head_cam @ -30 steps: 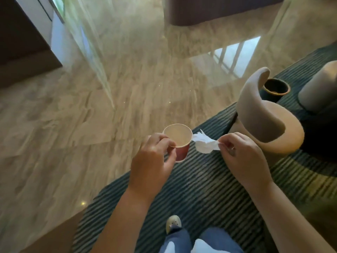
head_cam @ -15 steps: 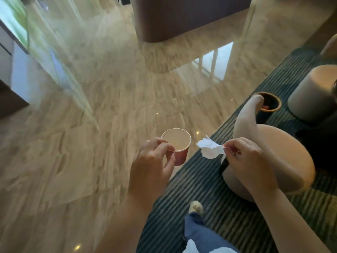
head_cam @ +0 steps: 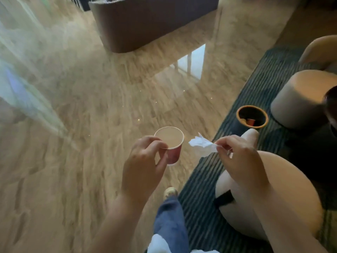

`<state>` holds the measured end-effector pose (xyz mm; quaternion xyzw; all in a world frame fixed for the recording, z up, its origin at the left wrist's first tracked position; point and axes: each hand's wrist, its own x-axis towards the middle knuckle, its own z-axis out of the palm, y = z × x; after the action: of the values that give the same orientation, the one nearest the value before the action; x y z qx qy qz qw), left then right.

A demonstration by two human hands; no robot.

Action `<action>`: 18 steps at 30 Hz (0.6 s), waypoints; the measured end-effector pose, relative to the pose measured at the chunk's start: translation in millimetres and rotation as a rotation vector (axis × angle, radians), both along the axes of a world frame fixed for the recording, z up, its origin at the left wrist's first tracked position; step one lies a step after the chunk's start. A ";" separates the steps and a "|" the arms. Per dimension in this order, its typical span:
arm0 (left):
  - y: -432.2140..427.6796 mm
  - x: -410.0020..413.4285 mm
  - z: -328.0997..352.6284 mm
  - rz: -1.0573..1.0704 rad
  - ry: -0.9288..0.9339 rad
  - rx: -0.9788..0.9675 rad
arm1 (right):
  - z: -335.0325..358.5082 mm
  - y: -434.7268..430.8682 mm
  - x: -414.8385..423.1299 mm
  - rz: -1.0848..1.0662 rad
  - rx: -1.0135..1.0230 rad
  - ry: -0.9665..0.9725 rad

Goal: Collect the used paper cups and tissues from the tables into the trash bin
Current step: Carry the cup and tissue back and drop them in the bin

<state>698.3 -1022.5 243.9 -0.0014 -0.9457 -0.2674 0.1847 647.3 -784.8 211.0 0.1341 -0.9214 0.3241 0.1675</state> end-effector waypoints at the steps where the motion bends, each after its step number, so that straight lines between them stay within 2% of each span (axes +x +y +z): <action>1: -2.4 -28.1 -3.5 -0.032 0.003 0.008 | -3.1 1.0 -20.7 -0.036 0.010 0.002; 5: -10.2 -143.1 -10.0 -0.192 0.020 0.031 | -5.0 6.1 -103.8 -0.158 0.056 -0.027; 8: -2.3 -227.2 -5.7 -0.263 0.036 0.042 | 1.0 11.4 -153.7 -0.244 0.009 -0.044; 12: 30.7 -325.8 -6.1 -0.445 0.019 0.001 | -3.3 27.2 -200.7 -0.427 -0.104 -0.105; 18: 106.4 -444.0 -22.0 -0.641 -0.031 -0.046 | -23.5 82.0 -277.9 -0.661 -0.169 -0.189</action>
<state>254.3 -916.0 221.9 -0.2995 -0.9055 -0.2906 0.0765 369.4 -702.8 187.5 -0.2161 -0.8962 0.3386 0.1880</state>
